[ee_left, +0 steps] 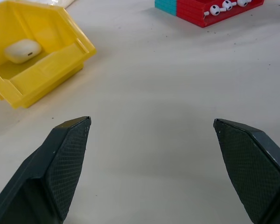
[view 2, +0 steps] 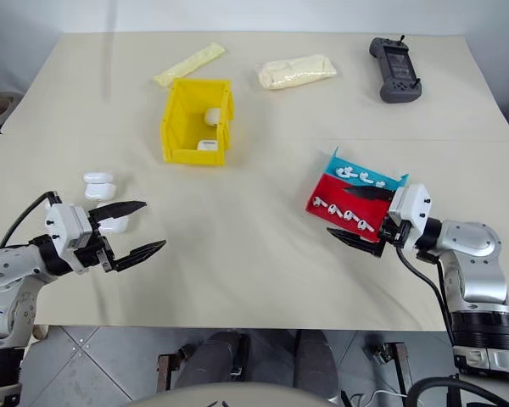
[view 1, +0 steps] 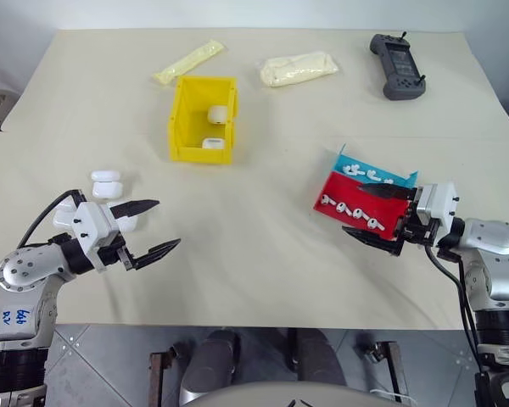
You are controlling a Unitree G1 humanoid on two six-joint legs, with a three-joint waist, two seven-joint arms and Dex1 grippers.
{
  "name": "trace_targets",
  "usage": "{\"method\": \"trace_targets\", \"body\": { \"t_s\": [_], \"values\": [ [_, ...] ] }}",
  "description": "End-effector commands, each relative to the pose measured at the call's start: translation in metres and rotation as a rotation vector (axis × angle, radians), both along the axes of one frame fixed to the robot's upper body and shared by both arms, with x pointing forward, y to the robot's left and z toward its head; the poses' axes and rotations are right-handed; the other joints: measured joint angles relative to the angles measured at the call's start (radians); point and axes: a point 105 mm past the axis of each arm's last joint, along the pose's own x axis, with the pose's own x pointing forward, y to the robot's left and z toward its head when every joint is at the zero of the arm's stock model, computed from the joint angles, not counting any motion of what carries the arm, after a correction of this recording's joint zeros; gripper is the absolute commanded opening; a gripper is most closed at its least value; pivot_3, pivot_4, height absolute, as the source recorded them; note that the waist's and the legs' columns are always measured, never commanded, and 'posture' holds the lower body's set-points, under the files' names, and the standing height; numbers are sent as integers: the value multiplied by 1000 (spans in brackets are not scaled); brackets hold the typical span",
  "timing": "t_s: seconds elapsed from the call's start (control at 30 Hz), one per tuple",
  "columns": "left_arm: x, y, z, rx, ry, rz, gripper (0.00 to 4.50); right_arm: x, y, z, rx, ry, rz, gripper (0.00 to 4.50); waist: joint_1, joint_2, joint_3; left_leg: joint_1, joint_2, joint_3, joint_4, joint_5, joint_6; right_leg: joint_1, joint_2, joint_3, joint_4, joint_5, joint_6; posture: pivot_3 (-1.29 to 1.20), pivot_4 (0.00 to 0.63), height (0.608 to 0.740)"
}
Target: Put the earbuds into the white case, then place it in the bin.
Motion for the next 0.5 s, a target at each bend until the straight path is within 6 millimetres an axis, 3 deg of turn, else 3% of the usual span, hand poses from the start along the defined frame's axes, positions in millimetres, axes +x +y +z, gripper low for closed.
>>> {"method": "trace_targets", "body": {
  "t_s": [0.03,0.27,0.37,0.5],
  "values": [
    [1,1,7,34,-52,12,4473,-1,3,8,23,-29,24,4500,0,0,0,0,0,0,0,0,0,0,0,0,0,0,0,0,150,740],
    [3,14,7,-28,-38,130,4473,-2,7,7,41,-25,68,4500,-1,0,0,0,0,0,0,0,0,0,0,0,1,0,0,0,150,740],
    [-4,46,9,-59,-95,384,4473,-1,29,12,87,-49,147,4500,-18,0,0,0,1,0,-1,0,0,-1,1,1,2,0,0,0,150,740],
    [-26,74,2,-83,-88,646,4473,-3,56,21,139,-94,228,4500,-26,0,0,0,2,0,-1,-1,-1,-2,2,0,2,0,-1,0,150,740]
  ]
}}
